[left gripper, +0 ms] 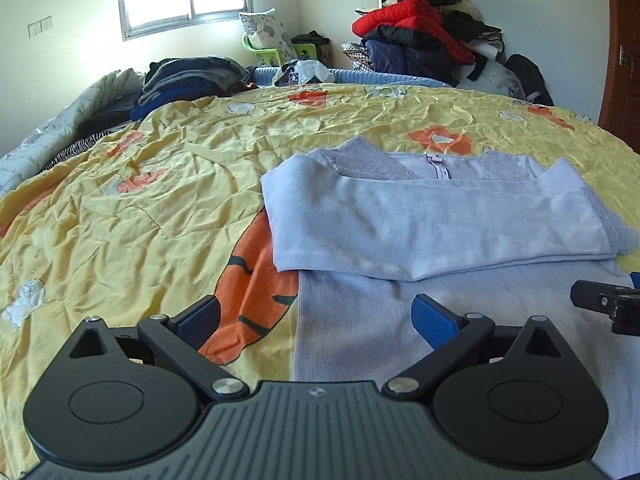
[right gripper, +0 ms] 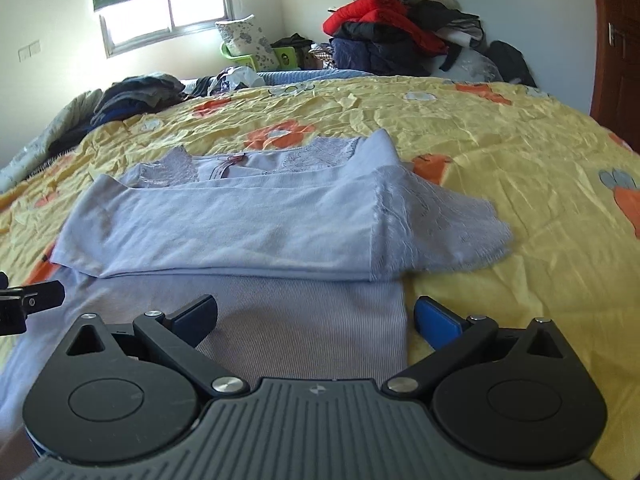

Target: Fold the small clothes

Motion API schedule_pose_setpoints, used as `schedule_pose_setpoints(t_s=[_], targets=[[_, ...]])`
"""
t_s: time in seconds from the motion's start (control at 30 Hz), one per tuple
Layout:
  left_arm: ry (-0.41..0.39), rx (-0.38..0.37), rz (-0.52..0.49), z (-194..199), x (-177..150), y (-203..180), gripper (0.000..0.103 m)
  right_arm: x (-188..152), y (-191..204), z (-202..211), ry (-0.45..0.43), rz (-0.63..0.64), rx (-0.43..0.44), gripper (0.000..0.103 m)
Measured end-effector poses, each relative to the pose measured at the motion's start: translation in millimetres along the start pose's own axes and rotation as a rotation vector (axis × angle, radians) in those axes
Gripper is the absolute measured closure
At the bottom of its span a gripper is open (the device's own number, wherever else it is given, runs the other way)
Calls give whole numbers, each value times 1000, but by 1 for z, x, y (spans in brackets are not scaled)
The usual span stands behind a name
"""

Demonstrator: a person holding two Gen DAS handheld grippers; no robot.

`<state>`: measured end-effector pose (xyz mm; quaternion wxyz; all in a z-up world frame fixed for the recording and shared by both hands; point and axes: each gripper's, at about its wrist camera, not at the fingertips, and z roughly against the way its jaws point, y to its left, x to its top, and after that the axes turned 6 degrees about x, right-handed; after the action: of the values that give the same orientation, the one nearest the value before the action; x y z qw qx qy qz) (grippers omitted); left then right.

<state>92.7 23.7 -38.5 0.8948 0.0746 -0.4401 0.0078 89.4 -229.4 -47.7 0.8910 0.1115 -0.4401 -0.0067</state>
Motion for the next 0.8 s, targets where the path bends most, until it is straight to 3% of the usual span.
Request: schedule_pose_setpoints(t_s=[0.5, 0.8], targets=[[36, -17, -42, 23, -20, 2, 1, -20, 0, 57, -19, 1, 53, 0], [34, -16, -57, 44, -34, 8, 1, -33, 15, 78, -20, 80, 75, 0]])
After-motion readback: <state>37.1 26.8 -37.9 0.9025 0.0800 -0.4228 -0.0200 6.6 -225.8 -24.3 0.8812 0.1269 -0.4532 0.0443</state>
